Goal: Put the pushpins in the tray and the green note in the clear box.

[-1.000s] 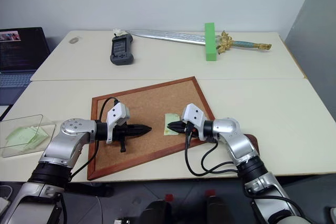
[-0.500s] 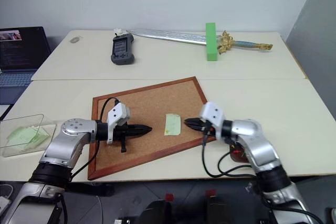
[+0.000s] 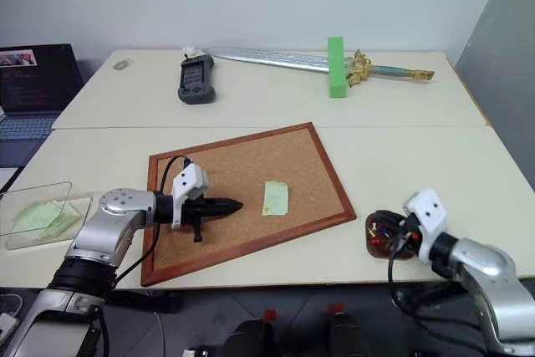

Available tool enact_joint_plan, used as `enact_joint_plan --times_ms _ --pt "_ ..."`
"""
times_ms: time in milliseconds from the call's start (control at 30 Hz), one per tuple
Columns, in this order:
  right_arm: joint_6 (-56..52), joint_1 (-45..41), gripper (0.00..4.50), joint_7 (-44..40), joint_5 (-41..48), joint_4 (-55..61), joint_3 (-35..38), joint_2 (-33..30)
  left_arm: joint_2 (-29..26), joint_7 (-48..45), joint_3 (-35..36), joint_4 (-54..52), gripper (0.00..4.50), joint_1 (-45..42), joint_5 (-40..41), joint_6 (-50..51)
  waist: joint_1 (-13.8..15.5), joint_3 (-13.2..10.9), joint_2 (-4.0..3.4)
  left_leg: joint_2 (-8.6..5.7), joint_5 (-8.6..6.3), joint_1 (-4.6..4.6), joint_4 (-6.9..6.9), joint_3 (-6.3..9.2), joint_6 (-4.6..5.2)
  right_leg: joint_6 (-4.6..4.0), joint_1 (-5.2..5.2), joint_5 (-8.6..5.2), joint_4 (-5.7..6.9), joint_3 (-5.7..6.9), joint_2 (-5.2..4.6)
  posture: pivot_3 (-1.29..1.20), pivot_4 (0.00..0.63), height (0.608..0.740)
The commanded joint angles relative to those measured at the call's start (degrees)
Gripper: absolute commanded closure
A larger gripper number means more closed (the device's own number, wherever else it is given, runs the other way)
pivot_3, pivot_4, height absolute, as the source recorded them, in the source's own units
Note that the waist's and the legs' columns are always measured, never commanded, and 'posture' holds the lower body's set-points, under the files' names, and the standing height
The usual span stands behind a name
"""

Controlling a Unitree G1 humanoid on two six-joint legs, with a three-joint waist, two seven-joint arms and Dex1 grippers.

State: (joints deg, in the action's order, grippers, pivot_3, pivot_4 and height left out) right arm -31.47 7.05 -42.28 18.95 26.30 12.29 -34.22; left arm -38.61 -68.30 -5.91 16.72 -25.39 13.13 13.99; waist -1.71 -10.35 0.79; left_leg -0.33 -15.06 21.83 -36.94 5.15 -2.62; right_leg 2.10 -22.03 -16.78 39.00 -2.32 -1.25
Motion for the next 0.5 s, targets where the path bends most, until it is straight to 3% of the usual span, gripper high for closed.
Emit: enact_joint_plan --times_ms 33,333,500 --pt "2.46 2.67 4.43 2.53 -0.22 2.1 2.77 0.67 -0.01 -0.17 -1.5 1.71 4.5 -0.3 -1.98 -0.33 -0.01 0.0 0.0 0.0 0.0 -0.01 0.0 -0.01 0.0 0.0 0.01 0.0 0.0 0.0 0.0 0.0 0.15 0.74" --pt "2.91 4.28 4.43 4.98 0.47 1.64 3.03 1.37 0.01 -0.59 -1.78 2.39 4.5 -1.36 -2.08 -0.65 -0.01 0.0 0.0 0.01 0.0 -0.05 -0.02 -0.14 0.0 0.02 0.05 -0.01 -0.01 -0.02 0.0 0.0 0.15 0.74" --pt "3.06 4.3 3.63 5.03 0.88 1.38 3.03 1.12 -0.05 -0.68 -1.74 2.32 4.5 -1.53 -2.09 -0.51 0.0 0.0 0.0 0.01 0.0 -0.04 -0.01 -0.14 0.0 0.02 0.04 -0.01 -0.01 -0.03 0.0 0.0 0.15 0.74"
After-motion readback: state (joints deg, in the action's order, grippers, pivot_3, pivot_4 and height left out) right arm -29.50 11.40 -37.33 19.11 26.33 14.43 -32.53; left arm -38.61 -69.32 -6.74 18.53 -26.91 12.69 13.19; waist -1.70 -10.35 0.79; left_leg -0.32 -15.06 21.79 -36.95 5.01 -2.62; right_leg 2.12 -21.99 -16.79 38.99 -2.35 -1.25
